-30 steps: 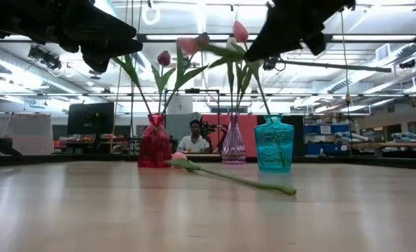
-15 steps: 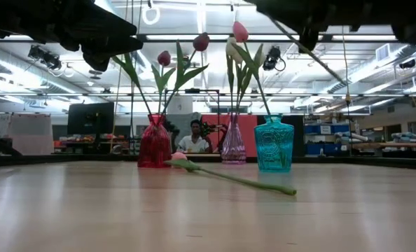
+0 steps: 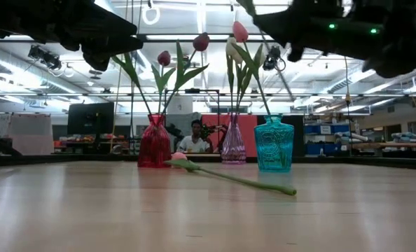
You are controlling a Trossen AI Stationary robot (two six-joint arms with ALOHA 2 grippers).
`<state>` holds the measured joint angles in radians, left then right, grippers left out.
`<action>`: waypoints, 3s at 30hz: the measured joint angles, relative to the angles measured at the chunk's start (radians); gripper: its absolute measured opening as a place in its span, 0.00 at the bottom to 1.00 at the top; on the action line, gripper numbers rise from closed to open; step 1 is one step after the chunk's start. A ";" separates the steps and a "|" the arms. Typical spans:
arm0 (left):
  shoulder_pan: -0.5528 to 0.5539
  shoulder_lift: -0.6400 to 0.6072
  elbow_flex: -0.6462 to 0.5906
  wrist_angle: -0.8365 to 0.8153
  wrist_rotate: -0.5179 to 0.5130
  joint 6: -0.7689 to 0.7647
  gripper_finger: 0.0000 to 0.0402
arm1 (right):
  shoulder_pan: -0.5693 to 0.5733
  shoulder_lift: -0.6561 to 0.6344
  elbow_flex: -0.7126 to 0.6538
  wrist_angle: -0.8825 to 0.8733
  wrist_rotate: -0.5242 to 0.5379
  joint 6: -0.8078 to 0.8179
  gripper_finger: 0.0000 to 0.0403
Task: Sort flowers into vase by color
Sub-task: Put the pink tulip into the blue vase
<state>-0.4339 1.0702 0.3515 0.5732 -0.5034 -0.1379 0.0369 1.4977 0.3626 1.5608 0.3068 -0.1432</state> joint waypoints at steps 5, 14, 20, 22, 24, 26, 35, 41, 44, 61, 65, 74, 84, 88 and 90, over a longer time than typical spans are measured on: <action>0.000 0.000 0.000 -0.003 0.000 0.000 0.44 | -0.006 0.091 0.103 -0.002 -0.013 -0.114 0.03; 0.000 0.000 0.000 -0.016 0.000 -0.003 0.44 | -0.006 0.174 0.160 0.001 0.035 -0.255 0.03; 0.000 0.000 0.000 -0.013 -0.001 -0.005 0.44 | 0.017 0.217 0.159 0.002 0.066 -0.350 0.03; 0.000 0.000 0.000 -0.006 -0.001 -0.005 0.44 | 0.023 0.220 0.159 -0.005 0.066 -0.382 0.03; 0.000 0.000 0.000 -0.007 -0.001 -0.005 0.44 | 0.027 0.219 0.156 -0.001 0.066 -0.399 0.03; 0.000 0.000 0.000 -0.011 -0.001 -0.005 0.44 | 0.027 0.218 0.152 0.001 0.065 -0.399 0.03; 0.000 0.000 0.000 -0.018 -0.001 -0.006 0.44 | 0.033 0.218 0.069 -0.003 0.070 -0.327 0.10; 0.000 0.000 0.000 -0.023 -0.001 -0.006 0.44 | 0.068 0.217 0.017 -0.002 0.140 -0.275 0.16; 0.000 0.000 0.000 -0.025 -0.001 -0.005 0.44 | 0.101 0.217 0.001 -0.002 0.216 -0.275 0.20; 0.000 0.000 0.000 -0.026 -0.001 -0.012 0.44 | 0.356 0.216 -0.025 -0.076 0.609 -0.135 0.33; 0.000 0.000 0.000 -0.026 -0.001 -0.011 0.44 | 0.382 0.216 0.024 -0.291 0.538 0.039 0.33; 0.000 0.000 0.000 -0.025 -0.002 -0.023 0.44 | 0.352 0.217 0.389 -1.130 0.318 0.386 0.32; 0.000 0.000 0.000 -0.025 -0.002 -0.024 0.44 | 0.349 0.219 0.625 -1.458 0.211 0.474 0.41; 0.000 0.000 0.000 -0.023 -0.002 -0.024 0.44 | 0.358 0.271 0.680 -1.461 0.210 0.476 0.52; 0.000 0.000 0.000 -0.021 -0.002 -0.023 0.44 | 0.360 0.335 0.726 -1.461 0.192 0.484 0.58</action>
<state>-0.4339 1.0706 0.3515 0.5526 -0.5056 -0.1612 0.3973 1.8326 1.0884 0.0994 0.4987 0.3406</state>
